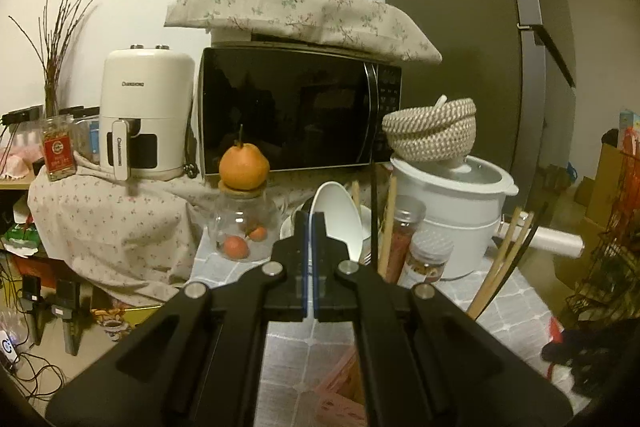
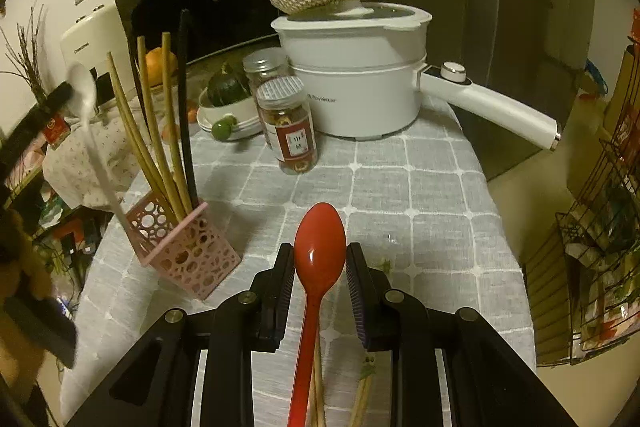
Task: Organize utensils
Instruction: 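Carry the white and red spoons up toward the pink basket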
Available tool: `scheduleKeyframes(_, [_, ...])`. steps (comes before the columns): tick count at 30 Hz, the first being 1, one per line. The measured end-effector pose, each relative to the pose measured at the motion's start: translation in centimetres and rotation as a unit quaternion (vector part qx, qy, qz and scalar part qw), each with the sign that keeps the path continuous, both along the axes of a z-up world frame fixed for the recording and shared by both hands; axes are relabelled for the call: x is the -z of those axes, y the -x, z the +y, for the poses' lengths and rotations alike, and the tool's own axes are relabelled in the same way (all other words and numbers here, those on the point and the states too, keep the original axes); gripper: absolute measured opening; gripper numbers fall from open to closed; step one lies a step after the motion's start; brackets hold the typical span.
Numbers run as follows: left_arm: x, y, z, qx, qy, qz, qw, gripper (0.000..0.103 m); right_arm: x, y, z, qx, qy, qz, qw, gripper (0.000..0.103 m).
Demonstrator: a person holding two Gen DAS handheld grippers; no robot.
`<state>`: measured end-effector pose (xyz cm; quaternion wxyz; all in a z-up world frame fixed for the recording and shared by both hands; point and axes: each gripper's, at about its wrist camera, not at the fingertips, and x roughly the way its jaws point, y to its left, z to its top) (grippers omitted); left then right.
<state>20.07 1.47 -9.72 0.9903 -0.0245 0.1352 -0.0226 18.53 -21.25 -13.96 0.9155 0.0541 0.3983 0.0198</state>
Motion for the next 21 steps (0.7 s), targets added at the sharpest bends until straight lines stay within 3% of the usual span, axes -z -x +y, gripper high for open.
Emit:
scheduleKeyframes(8, [1.8,0.3,-1.0,0.024,-0.02,0.001,0.9995,0.001,-1.0,0.7,0.3,0.016,-0.003,-0.034,0.999,0.026])
scheduleKeyframes(15, [2.8,0.1,-0.6,0.07,0.005,0.068,0.9952,0.002,-2.8,1.3,1.3,0.025,-0.004,-0.08,0.996,0.026])
scheduleKeyframes(19, [2.3,0.8,0.1,0.08,0.019,0.1,0.9915,0.025,-4.4,1.7,2.0,0.031,-0.012,-0.114,0.993,0.026])
scheduleKeyframes(21, [1.8,1.3,0.7,0.083,0.031,0.121,0.9887,0.027,-5.4,1.8,2.3,0.034,-0.019,-0.133,0.99,0.026])
